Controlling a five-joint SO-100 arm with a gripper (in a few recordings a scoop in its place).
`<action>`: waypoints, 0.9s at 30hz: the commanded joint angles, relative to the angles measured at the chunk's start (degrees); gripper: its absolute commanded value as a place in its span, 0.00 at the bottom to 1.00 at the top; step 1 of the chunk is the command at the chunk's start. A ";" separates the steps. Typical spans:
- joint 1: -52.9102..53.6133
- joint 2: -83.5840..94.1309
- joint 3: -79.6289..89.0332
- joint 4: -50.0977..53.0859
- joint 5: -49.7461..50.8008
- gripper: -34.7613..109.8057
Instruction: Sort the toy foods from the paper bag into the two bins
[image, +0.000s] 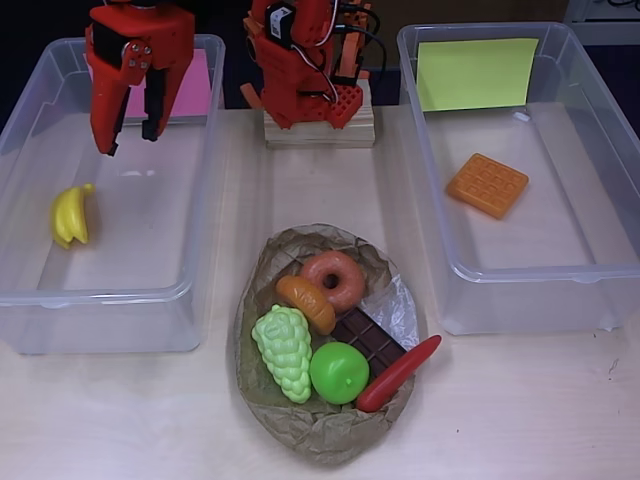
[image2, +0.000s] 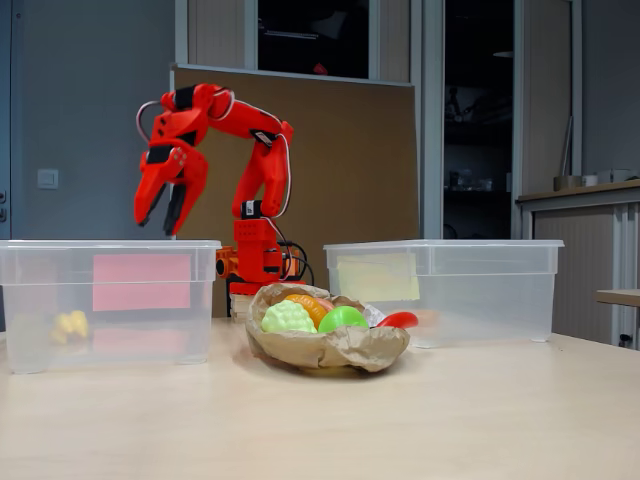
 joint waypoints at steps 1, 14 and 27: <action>-8.26 2.72 -5.19 2.72 3.87 0.40; -33.84 -15.56 -9.58 -5.54 23.12 0.40; -40.52 -22.06 -2.46 -11.87 37.71 0.42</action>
